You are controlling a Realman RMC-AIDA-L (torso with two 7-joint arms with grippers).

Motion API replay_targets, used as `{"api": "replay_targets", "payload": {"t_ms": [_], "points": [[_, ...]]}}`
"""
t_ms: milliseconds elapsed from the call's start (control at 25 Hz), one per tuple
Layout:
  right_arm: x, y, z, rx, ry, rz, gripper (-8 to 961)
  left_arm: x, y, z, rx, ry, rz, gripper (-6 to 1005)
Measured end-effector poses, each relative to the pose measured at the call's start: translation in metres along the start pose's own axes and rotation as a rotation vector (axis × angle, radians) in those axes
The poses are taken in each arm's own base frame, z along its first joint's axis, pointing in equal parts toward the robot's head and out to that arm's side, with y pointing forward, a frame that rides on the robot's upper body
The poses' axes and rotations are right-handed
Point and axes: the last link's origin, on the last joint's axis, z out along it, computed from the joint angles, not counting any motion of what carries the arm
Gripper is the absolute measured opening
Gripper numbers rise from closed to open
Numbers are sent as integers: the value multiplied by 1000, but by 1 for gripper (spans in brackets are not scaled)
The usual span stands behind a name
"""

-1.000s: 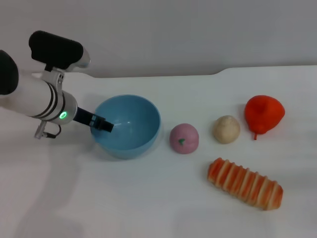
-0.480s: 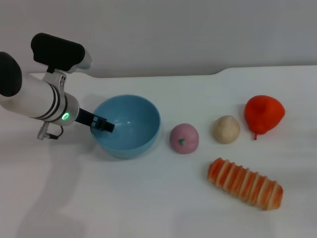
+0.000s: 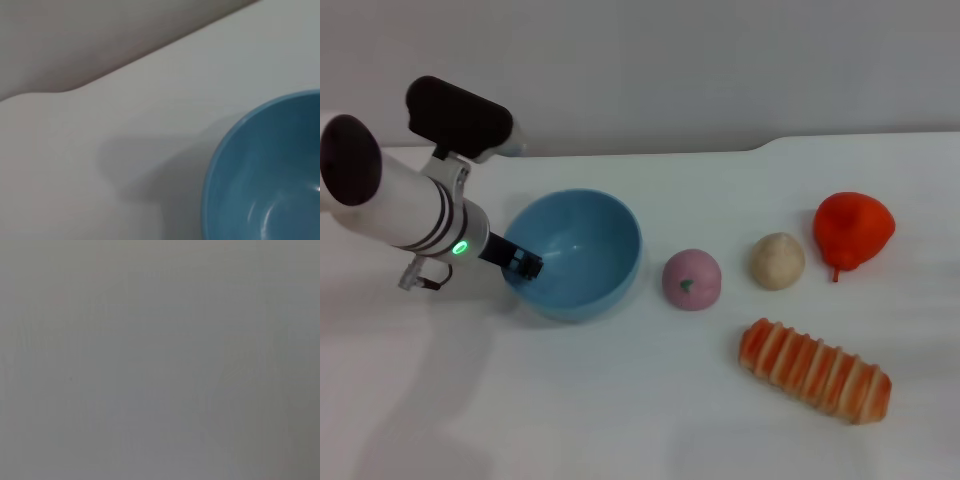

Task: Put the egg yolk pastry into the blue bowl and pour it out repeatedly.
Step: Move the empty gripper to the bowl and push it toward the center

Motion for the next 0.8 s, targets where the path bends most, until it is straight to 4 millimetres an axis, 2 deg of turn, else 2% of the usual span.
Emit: {"api": "replay_targets", "payload": {"t_ms": [240,360,680,800], "points": [[0,0,0,1,1,-4,612,7,5,-2,2,18,40,293],[1,-1,-2,3,3,-5,612,15,7,-7,2,49,51,93],[2,-3,-4,8,7,-8,612,24,17,-10,-1,57,114,9],[2,-4,-4,9,8,-6,612,37,19,-23,-31,43,101,-2]]}}
